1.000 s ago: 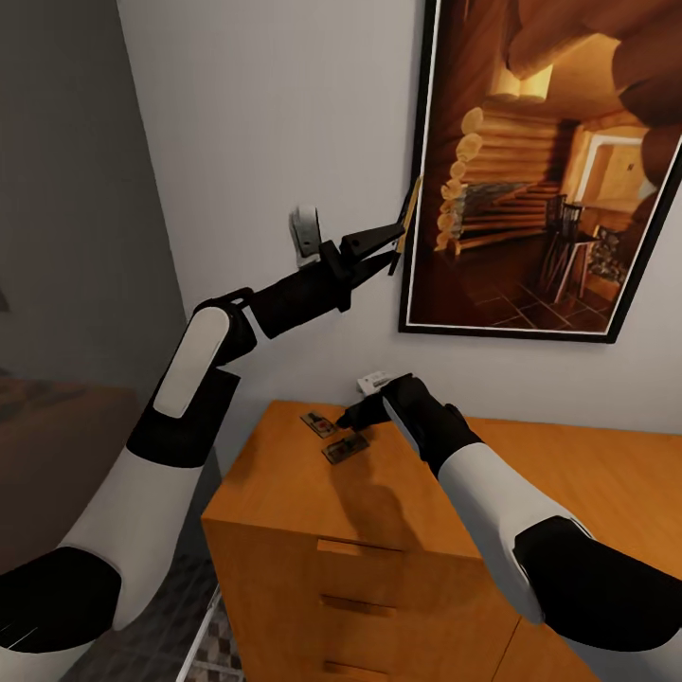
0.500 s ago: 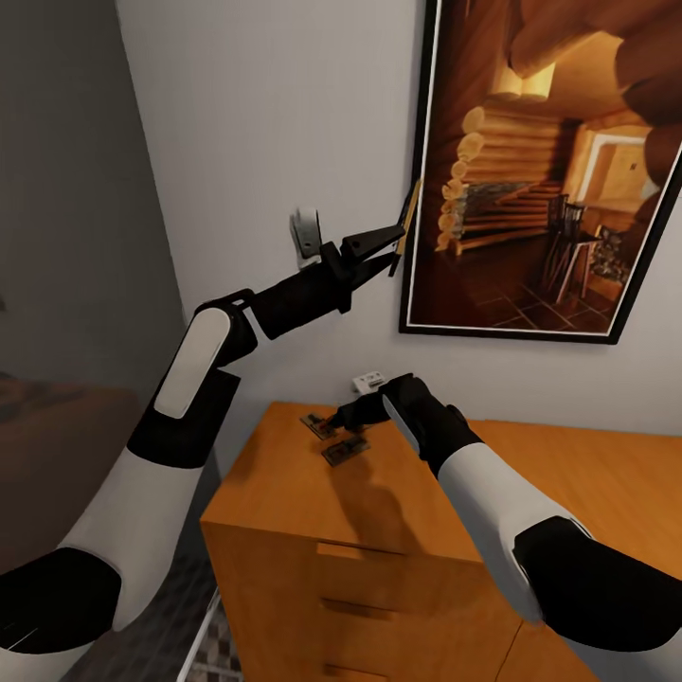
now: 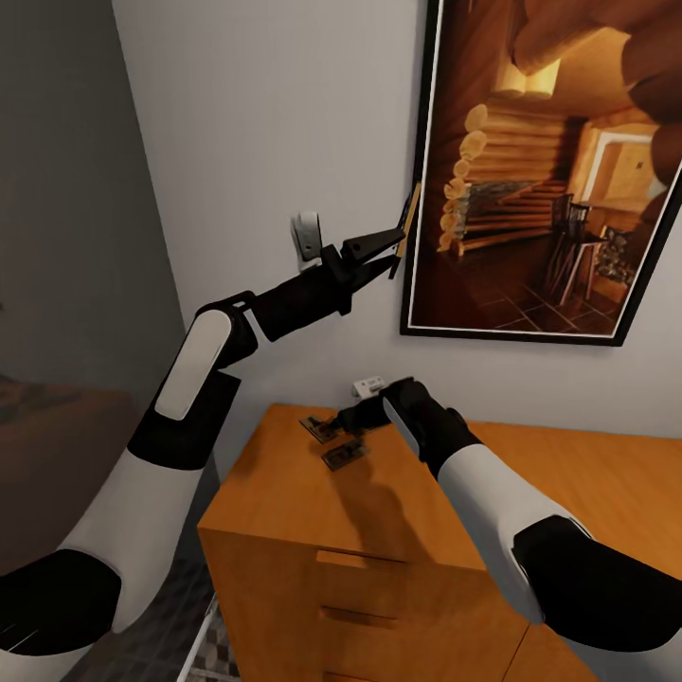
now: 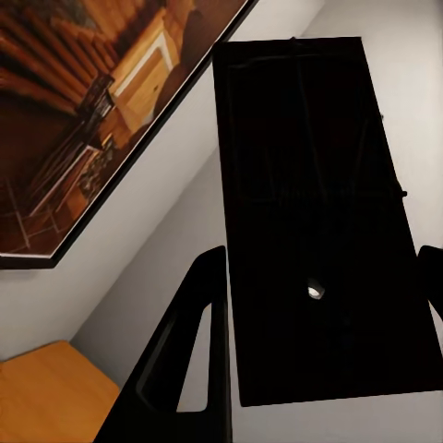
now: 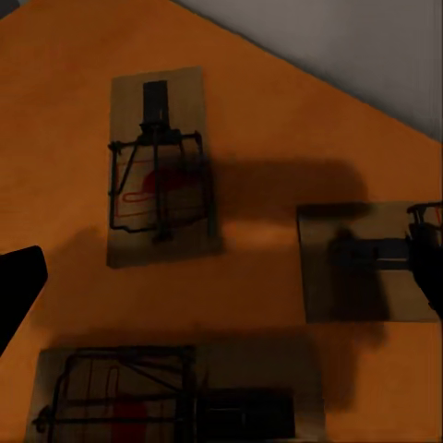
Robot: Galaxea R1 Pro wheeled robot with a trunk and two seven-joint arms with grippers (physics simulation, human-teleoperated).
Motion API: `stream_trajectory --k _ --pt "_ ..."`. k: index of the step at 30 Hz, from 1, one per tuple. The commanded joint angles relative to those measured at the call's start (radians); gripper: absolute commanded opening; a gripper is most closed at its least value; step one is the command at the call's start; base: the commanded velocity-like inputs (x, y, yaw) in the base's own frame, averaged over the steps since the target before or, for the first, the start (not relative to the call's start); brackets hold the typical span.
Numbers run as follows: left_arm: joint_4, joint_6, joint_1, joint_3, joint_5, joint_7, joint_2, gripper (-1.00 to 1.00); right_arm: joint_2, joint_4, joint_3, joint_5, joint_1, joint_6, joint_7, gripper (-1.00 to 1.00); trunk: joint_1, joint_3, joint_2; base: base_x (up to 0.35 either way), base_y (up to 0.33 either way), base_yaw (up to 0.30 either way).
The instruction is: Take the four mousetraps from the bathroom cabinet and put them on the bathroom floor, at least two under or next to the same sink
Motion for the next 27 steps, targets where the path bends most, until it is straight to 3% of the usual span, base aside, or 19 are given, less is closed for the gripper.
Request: stream_trajectory --k 1,9,20,27 --pt "0.0 0.003 -0.001 0.001 -0.003 -0.001 0.0 -1.0 0.0 0.004 0.003 -0.006 -0.001 0.005 -0.005 1.0 0.0 -0.001 -0.001 0.0 0.0 0.0" --pt "0.0 0.002 -0.001 0.0 -0.005 0.0 0.0 -1.0 0.001 0.026 0.002 -0.003 -0.001 0.003 -0.097 1.0 0.0 -0.001 -0.001 0.0 0.0 0.0" --pt "0.002 0.002 -0.001 -0.001 -0.008 0.0 0.0 -1.0 0.0 0.011 0.001 -0.002 -0.001 0.002 -0.099 1.0 0.0 -0.001 -0.001 0.0 0.0 0.0" --pt "0.023 0.004 0.039 -0.003 -0.006 0.001 0.039 -1.0 -0.001 0.019 -0.026 -0.012 -0.011 0.0 -0.092 1.0 0.0 -0.001 -0.001 0.0 0.0 0.0"
